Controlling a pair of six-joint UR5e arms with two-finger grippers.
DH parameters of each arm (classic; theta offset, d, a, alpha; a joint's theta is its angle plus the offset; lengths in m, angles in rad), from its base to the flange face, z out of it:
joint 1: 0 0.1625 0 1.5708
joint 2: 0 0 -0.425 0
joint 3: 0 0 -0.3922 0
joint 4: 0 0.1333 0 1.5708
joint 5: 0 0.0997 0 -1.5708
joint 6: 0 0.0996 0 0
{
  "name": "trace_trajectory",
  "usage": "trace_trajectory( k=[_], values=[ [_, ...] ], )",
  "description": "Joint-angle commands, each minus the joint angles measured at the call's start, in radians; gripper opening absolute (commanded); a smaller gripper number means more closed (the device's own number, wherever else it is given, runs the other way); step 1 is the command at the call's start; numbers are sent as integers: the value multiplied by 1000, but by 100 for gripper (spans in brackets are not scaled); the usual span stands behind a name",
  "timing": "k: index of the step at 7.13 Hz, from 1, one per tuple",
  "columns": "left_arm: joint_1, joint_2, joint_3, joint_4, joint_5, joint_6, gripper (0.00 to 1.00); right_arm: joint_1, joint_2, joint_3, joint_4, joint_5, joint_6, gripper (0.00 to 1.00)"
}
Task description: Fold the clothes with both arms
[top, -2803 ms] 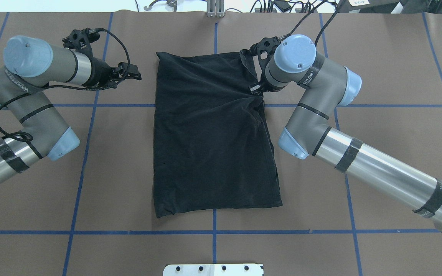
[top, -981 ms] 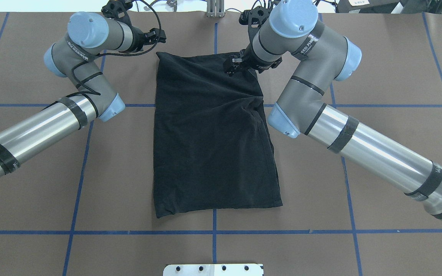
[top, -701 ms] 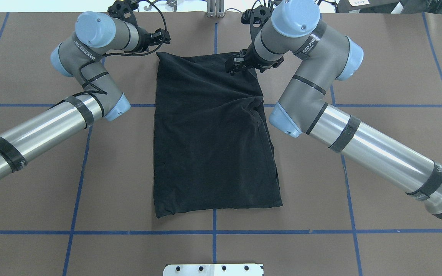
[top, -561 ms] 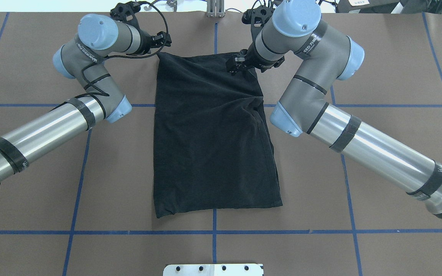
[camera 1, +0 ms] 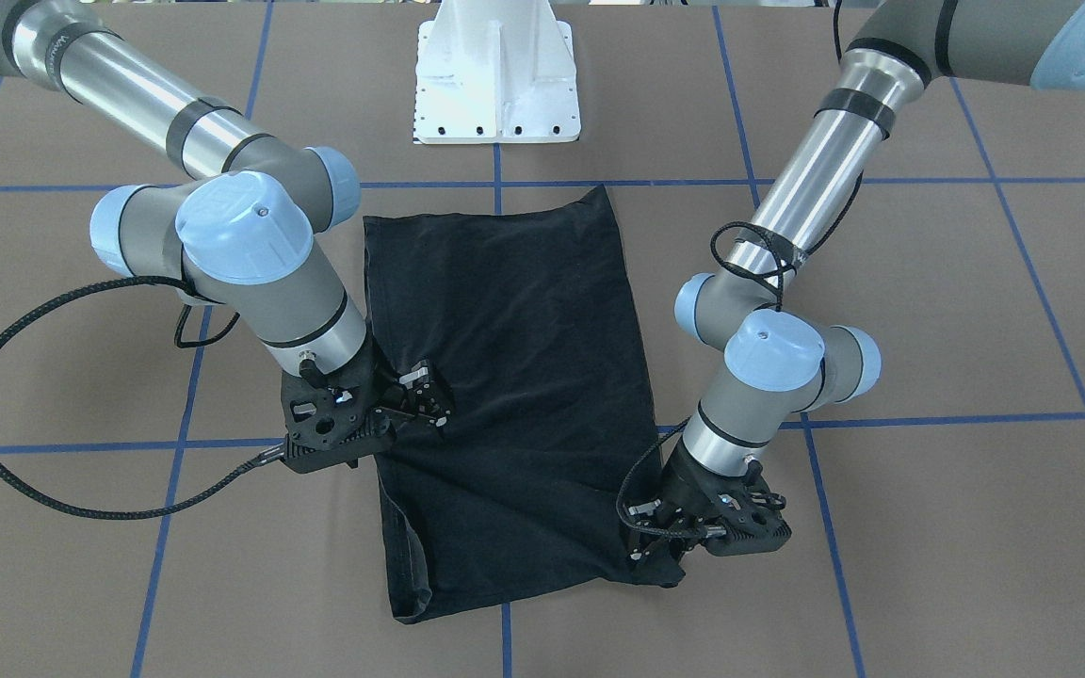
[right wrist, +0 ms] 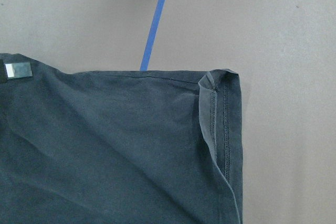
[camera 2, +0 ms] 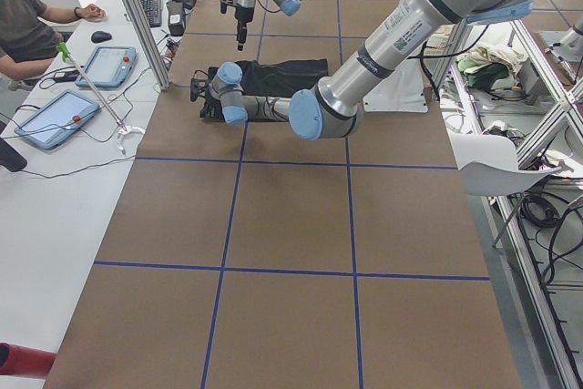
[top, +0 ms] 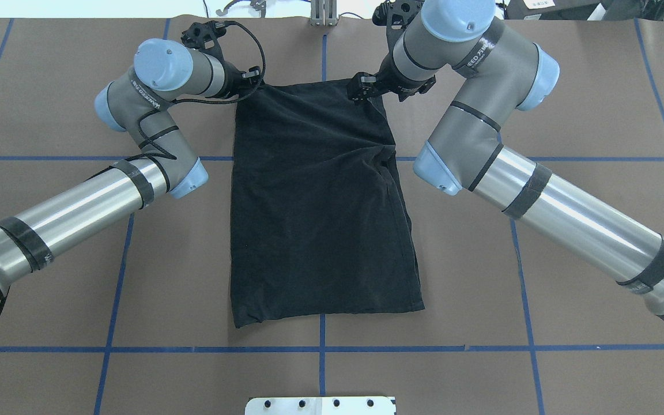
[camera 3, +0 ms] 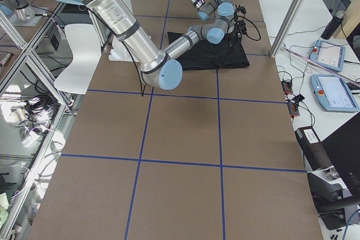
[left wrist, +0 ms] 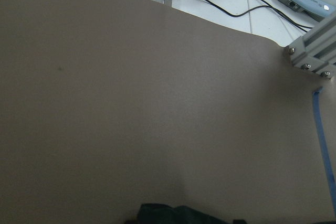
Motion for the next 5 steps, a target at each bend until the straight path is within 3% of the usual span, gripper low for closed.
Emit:
trace_trajectory(
  k=[1,2,4,5],
  values=[
    [-22,-6,-5,0,-4,0,0,8,-22,3,12,4,1,100],
    [-46,-17,-8,0,-7,0,0,20,-77,20,127,20,10,100],
    [-127,-28,-63,9,-67,5,0,42,-104,20,159,54,10,100],
    [-135,-31,-81,9,-5,-3,0,43,-104,20,159,57,11,100]
  ],
)
